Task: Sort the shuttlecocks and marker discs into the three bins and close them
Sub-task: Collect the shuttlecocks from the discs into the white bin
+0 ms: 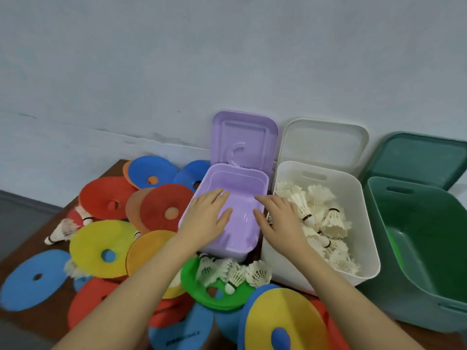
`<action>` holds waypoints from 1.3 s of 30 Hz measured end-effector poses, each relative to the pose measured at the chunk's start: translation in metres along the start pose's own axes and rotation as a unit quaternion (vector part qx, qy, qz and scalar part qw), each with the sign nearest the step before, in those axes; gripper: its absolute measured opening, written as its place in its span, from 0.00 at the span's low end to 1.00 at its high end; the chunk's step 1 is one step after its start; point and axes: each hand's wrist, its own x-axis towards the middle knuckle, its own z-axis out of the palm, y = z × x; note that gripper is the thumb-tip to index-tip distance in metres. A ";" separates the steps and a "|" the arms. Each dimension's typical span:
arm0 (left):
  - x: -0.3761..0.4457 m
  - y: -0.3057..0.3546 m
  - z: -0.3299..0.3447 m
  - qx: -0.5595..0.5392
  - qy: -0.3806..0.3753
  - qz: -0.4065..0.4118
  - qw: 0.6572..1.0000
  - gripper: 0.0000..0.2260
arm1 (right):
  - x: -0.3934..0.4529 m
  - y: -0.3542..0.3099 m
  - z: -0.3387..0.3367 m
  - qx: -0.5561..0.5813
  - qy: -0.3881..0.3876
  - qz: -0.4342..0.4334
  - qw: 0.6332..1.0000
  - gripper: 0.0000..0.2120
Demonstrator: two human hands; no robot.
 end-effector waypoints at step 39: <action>-0.144 -0.493 0.006 -0.067 -0.052 -0.192 0.978 0.32 | 0.200 -0.327 0.428 -0.126 -0.210 -0.231 0.942 0.16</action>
